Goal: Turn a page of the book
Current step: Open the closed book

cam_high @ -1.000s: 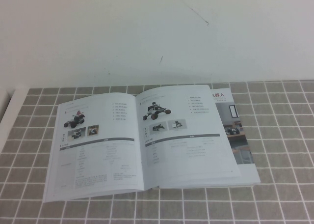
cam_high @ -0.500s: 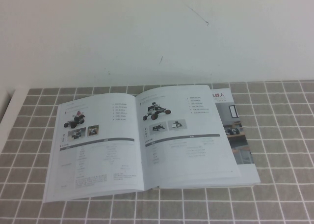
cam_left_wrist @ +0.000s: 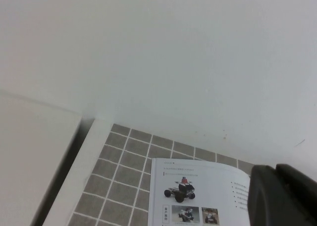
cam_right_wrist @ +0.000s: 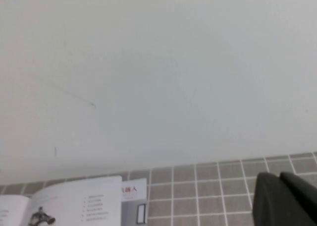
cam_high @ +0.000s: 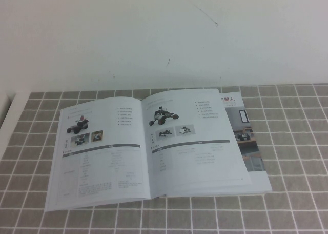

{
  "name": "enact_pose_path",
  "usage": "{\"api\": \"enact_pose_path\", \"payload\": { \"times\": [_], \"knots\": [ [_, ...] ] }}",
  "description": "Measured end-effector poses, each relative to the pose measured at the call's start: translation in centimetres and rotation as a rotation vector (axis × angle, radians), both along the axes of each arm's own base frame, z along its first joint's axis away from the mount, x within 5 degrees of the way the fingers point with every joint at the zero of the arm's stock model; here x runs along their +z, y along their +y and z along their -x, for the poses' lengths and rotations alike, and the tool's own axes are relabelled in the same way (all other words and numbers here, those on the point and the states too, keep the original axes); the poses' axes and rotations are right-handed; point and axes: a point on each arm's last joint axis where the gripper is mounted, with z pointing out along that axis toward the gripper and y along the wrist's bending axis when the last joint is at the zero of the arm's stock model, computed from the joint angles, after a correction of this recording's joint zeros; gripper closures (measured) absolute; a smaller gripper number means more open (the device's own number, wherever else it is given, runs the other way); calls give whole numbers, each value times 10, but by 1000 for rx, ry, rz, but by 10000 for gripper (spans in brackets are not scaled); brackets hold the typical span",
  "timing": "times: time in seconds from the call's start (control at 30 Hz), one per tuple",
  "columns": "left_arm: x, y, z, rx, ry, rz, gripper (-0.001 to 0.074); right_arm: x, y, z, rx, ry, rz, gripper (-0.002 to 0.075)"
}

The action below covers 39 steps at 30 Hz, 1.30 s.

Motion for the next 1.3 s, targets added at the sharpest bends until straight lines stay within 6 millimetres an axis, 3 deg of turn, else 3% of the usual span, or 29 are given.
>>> {"api": "enact_pose_path", "payload": {
  "times": [0.27,0.47,0.7,0.97,1.1,1.3],
  "knots": [
    [-11,-1,-27,-7,102,16,739,-18,5,-11,41,170,81,729],
    [-41,-7,-63,-104,353,-30,739,-46,10,-18,145,465,186,729],
    [-73,-34,-99,-387,513,-79,739,-78,27,-52,311,669,165,729],
    [-120,-50,-139,-538,702,-25,739,-109,68,-92,580,685,121,726],
    [-136,-56,-163,-591,734,4,739,-131,90,-111,631,700,105,669],
    [-154,-63,-199,-645,736,24,739,-170,105,-147,607,758,50,471]
  ]
}}
